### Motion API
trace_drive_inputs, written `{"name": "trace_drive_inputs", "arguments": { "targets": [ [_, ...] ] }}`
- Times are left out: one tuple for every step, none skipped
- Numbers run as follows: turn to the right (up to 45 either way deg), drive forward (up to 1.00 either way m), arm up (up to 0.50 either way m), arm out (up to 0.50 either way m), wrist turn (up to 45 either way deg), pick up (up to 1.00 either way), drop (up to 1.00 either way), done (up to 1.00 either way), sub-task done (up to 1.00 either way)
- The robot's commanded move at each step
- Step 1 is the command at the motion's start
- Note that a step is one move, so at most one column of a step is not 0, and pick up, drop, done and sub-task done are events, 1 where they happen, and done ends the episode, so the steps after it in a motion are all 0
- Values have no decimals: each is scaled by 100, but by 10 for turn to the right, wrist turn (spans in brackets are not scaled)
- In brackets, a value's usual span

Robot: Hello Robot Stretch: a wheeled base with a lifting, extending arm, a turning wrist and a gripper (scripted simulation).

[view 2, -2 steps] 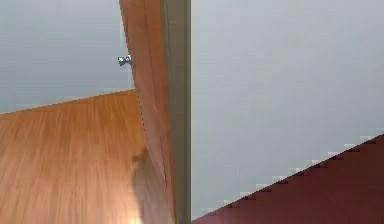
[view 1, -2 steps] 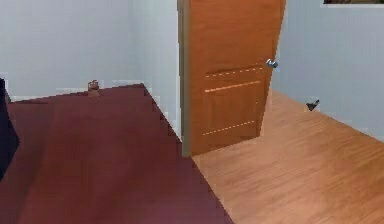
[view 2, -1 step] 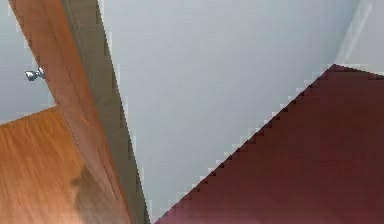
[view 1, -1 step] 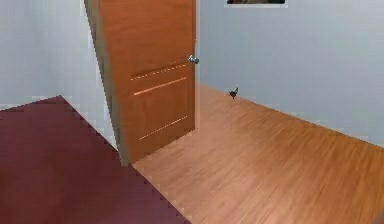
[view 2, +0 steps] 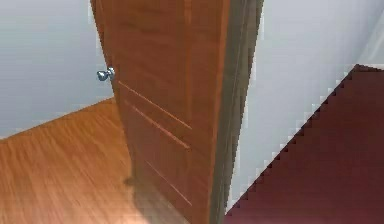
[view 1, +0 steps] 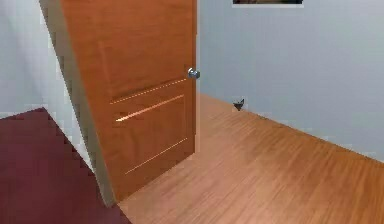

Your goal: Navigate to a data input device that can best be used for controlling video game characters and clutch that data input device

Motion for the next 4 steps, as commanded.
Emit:
{"name": "trace_drive_inputs", "arguments": {
  "targets": [
    [420,0,0,0,0,0,0,0,0],
    [0,100,0,0,0,0,0,0,0],
    [60,0,0,0,0,0,0,0,0],
    [0,50,0,0,0,0,0,0,0]
  ]
}}
